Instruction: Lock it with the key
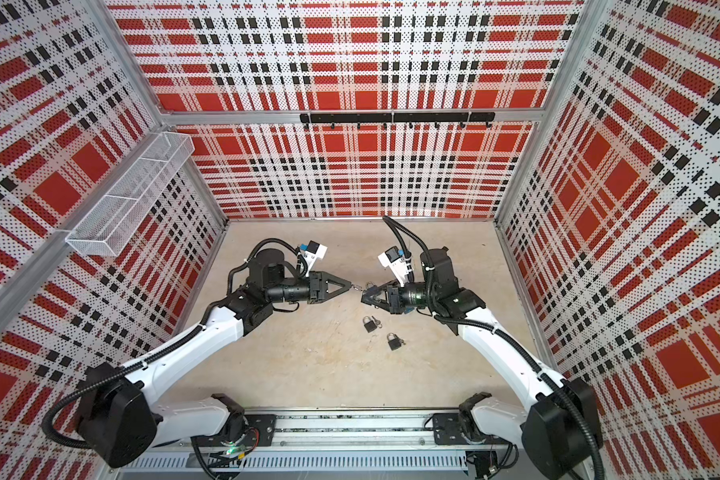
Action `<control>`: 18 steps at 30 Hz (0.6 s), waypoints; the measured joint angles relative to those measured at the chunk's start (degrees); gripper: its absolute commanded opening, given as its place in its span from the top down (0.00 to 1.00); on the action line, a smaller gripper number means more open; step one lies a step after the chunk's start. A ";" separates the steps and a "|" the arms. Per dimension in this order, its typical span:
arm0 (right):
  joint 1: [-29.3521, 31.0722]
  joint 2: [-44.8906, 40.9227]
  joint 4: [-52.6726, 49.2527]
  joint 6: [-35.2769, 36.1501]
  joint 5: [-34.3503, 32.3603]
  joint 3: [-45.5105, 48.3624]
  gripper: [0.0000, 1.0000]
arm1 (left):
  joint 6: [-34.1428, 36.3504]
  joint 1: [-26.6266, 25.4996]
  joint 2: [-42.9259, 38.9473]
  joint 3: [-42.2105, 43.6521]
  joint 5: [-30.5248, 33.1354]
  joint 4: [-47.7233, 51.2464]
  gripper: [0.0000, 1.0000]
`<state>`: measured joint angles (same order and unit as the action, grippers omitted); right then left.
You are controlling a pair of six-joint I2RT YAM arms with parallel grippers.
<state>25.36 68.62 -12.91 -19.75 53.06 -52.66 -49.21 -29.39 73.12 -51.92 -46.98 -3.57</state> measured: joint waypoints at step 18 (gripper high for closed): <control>0.00 0.42 -0.68 0.11 -0.13 0.00 1.00 | 0.22 -1.57 2.47 -1.07 -0.48 0.28 0.72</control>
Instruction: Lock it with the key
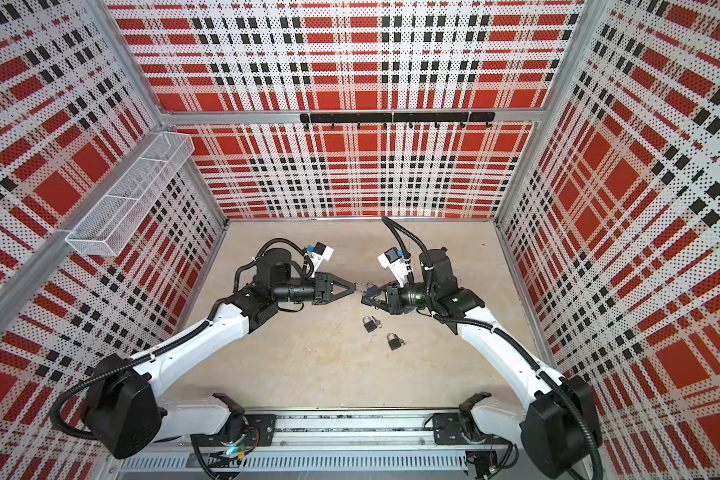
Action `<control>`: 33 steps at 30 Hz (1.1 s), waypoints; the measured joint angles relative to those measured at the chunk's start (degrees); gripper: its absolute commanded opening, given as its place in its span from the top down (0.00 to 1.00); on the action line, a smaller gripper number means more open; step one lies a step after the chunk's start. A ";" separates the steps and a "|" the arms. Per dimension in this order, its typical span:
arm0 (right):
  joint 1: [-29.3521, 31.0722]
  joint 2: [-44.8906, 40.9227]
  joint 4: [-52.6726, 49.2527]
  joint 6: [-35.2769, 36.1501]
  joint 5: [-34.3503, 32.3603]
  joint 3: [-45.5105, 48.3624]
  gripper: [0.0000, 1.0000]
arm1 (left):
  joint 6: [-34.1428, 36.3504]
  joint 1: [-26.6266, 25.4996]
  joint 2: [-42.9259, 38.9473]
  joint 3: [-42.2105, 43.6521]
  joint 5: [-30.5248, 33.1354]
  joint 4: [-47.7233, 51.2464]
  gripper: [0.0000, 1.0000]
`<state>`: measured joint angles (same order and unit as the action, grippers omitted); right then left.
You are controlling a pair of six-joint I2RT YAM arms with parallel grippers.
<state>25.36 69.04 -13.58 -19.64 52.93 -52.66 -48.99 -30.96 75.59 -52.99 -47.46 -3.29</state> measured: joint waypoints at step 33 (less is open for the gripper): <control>0.33 -0.02 -3.10 1.42 1.73 -2.10 1.00 | 2.58 1.05 3.85 -2.12 -0.61 1.01 0.73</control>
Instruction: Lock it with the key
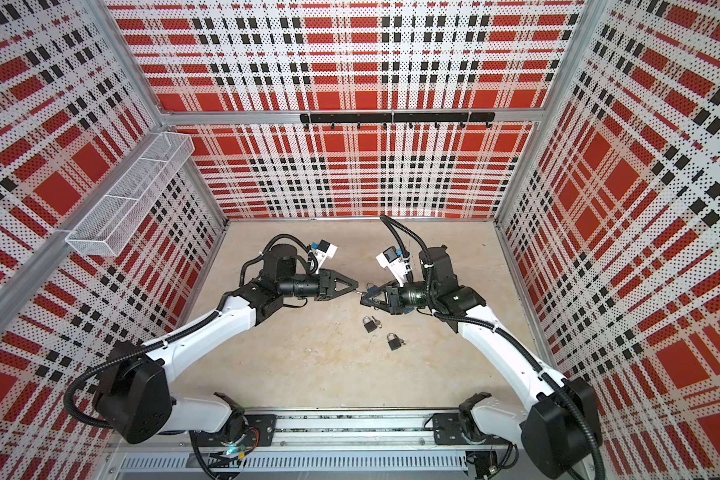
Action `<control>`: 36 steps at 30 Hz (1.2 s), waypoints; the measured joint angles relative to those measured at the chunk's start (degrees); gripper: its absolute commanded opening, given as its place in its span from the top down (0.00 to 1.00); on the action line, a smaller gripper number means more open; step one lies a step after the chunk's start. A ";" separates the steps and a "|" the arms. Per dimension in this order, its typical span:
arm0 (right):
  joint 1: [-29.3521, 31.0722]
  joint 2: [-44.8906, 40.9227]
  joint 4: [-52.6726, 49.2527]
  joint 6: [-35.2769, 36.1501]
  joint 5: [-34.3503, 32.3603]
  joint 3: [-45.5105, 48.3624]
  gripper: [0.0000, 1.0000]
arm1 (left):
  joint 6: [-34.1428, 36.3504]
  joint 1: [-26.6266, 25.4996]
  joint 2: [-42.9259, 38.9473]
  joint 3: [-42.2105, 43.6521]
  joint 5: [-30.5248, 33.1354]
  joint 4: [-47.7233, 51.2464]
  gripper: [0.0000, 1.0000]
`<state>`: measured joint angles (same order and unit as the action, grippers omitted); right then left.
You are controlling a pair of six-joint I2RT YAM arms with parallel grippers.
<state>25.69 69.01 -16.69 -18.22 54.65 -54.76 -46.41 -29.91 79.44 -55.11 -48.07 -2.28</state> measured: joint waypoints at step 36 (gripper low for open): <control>-0.33 2.43 4.57 -2.25 1.57 -1.14 1.00 | 3.02 0.92 -10.56 4.02 -1.07 1.70 0.62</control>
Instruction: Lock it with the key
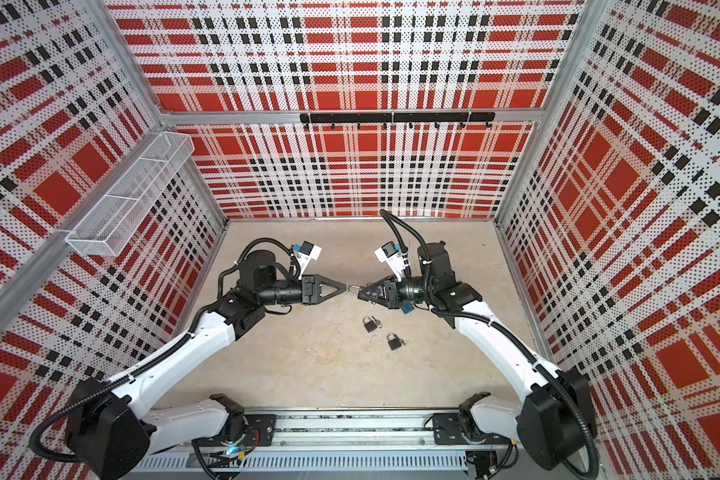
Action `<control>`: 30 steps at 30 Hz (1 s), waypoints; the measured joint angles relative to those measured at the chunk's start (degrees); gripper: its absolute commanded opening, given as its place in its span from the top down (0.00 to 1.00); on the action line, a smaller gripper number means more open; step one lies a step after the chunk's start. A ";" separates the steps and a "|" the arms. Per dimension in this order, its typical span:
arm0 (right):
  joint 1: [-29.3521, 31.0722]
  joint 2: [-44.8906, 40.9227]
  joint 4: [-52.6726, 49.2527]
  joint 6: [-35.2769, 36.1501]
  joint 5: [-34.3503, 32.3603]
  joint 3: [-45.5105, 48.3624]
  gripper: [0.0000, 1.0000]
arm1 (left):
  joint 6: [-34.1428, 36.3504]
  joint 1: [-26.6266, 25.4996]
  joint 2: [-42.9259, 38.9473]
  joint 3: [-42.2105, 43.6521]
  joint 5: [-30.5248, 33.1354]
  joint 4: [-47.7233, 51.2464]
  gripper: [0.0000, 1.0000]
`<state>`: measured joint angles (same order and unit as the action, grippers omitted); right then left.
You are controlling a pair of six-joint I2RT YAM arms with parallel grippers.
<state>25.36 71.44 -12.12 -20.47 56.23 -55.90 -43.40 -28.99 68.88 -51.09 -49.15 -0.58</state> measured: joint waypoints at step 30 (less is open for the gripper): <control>0.00 0.17 2.99 -2.97 1.62 0.52 1.00 | 1.68 -1.38 3.61 -2.01 0.42 0.02 0.75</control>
<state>25.36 71.61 -9.13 -23.44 57.84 -55.37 -41.71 -30.37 72.49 -53.10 -48.73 -0.56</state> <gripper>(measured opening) 0.157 0.262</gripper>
